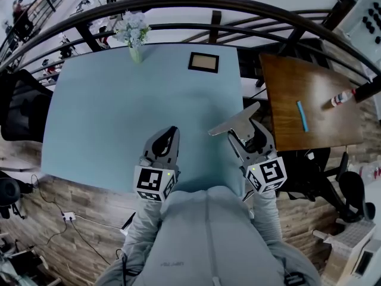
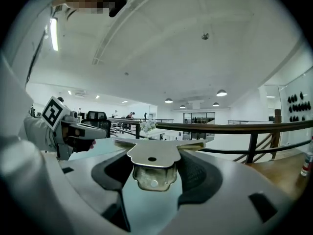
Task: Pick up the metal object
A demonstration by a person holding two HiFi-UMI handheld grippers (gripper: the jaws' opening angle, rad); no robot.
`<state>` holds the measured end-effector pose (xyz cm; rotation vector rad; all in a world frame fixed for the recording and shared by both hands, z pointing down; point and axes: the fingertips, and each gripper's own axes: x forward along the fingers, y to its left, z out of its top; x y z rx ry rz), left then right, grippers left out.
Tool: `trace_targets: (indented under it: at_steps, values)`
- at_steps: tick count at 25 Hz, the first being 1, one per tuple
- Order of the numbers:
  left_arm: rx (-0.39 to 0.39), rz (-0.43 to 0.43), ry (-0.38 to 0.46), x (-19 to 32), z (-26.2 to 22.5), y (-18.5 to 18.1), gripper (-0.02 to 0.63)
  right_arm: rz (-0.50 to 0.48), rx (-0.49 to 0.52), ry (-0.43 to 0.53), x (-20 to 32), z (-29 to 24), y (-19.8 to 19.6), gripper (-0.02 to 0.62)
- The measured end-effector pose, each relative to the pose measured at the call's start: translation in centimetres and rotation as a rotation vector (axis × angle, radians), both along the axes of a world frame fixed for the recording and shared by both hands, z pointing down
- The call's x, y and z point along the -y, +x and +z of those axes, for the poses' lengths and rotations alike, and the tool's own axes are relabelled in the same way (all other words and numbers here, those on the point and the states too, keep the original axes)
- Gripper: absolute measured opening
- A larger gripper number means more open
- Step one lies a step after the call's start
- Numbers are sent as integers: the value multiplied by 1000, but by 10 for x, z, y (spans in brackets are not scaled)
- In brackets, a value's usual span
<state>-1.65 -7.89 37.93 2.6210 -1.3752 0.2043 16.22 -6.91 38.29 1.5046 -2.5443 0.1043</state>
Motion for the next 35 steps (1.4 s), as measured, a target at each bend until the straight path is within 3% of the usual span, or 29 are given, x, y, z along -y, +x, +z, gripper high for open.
trace_targets:
  at_steps: [11, 35]
  values:
    - [0, -13, 1, 6, -1, -6, 37, 79, 70, 12, -15, -11, 30, 298]
    - [-2, -48, -18, 13, 9, -25, 37, 57, 75, 3, -7, -3, 14, 298]
